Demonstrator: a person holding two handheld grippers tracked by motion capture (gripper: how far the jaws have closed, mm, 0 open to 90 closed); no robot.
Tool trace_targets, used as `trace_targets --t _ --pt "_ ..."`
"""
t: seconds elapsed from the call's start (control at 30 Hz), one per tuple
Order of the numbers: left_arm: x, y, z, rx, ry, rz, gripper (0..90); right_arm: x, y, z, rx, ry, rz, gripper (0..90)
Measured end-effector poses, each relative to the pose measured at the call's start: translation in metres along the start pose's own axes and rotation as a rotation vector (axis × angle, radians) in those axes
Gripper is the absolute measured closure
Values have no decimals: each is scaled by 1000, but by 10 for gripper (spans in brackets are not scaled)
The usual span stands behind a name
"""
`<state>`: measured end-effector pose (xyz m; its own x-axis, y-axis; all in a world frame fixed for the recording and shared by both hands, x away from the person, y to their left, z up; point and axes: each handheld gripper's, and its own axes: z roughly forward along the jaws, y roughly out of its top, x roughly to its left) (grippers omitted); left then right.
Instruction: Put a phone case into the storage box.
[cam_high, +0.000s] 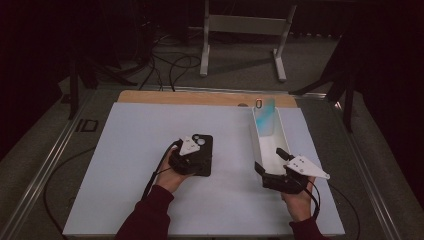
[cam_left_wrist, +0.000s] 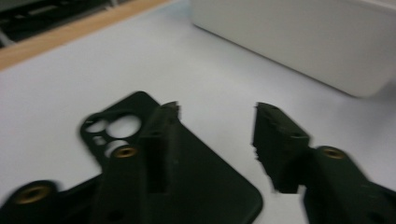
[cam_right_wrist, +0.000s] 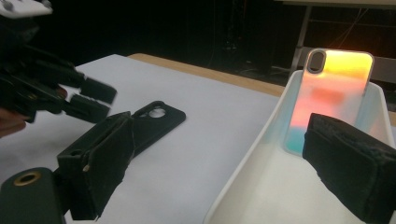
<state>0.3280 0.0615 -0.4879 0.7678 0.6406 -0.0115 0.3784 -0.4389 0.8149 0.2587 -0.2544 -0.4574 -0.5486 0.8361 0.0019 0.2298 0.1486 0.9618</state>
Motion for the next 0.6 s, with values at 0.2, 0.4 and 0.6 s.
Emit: trace_targets --t 0.2,0.4,0.6 --pt "-11 2 22 68 -32 6 892 0 1 0 -3 1 -1 85" --pt "-18 2 36 110 -52 5 899 0 1 -1 -8 -6 3 85" --pt "-22 -4 49 182 -28 5 900 1 1 -1 -11 -4 0 85"
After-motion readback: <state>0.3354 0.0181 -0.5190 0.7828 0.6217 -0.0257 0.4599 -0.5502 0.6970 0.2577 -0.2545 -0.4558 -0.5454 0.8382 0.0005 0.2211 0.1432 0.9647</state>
